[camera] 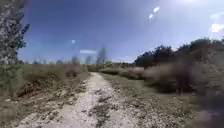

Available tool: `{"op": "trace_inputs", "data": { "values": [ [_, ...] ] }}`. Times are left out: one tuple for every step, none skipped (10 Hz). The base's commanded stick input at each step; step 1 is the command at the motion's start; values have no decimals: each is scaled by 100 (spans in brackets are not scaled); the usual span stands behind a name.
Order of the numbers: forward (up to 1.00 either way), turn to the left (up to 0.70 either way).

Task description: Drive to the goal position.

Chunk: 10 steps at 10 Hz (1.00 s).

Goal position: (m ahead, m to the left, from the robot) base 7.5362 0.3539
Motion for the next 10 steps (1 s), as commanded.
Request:
{"op": "trace_inputs", "data": {
  "values": [
    [70,0],
    [70,6],
    [70,25],
    [70,35],
    [70,23],
    [70,0],
    [70,0],
    [70,0],
    [70,0],
    [70,0]
  ]
}}
